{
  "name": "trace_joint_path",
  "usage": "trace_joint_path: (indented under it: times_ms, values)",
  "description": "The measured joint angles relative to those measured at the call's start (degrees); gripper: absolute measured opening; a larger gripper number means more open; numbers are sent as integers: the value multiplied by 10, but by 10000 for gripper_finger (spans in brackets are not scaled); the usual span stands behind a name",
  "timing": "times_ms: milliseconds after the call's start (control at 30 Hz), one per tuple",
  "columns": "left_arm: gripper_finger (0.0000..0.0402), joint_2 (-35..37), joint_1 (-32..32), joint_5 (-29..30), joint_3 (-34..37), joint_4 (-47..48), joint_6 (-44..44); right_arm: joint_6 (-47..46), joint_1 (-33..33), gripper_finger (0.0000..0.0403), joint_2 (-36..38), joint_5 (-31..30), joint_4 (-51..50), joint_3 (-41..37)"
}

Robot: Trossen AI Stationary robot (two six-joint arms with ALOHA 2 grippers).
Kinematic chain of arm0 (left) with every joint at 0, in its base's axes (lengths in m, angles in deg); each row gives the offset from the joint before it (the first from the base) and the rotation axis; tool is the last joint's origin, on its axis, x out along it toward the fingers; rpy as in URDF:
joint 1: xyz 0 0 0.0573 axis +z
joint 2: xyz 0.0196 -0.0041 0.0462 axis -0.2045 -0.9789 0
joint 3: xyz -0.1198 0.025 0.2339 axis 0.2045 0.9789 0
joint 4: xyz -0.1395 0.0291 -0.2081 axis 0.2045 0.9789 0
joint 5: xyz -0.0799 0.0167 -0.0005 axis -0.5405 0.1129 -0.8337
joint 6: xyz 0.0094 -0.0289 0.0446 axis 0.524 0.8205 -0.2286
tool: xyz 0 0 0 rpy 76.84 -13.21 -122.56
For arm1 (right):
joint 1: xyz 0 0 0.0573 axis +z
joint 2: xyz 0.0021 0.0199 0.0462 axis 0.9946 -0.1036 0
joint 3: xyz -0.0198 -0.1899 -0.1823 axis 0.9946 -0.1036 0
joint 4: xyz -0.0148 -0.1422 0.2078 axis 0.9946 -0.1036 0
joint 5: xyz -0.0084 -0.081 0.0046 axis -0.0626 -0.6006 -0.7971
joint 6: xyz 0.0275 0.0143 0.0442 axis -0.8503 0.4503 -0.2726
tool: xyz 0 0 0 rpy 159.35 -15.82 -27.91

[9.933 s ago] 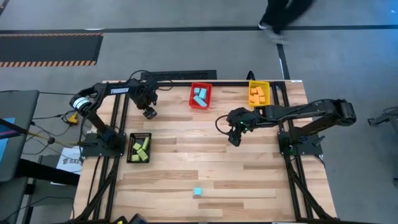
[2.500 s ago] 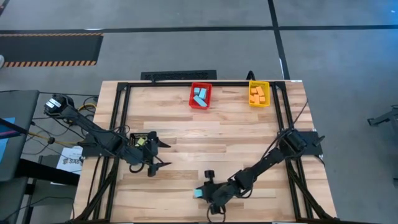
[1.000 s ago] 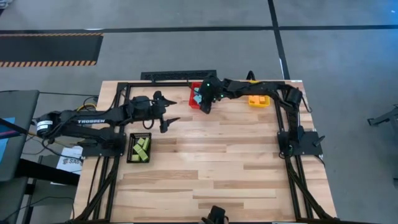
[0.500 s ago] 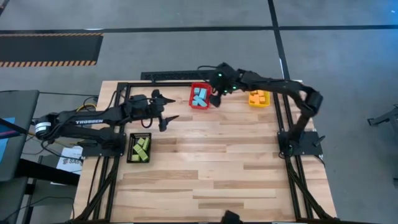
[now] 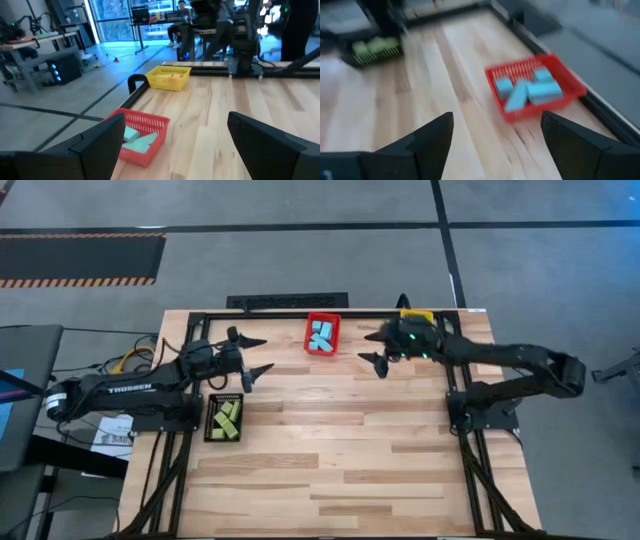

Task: Sort & place blocks by color
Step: Return to Home Position

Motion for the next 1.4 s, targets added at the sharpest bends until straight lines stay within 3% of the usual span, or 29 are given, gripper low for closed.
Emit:
trace_joint_path:
  times_ms: [133, 267, 633, 967, 1200, 1400]
  values:
    - [335, 32, 26, -15, 36, -14, 31, -24, 11, 317, 63, 2, 103, -96]
    - [300, 69, 43, -13, 65, -18, 56, -31, 18, 317, 113, 2, 160, -164]
    - [145, 185, 48, 41, 142, -26, 77, -48, 44, 317, 201, 4, 187, -255]
    - [11, 274, 48, 18, 162, 4, 79, -89, 81, 317, 287, 4, 191, -307]
    - [1, 335, 42, 18, 162, 78, 94, -74, 115, 287, 368, -34, 187, -340]
    - [0, 408, 20, 36, 162, 138, 102, -52, 129, 220, 459, -78, 120, -353]
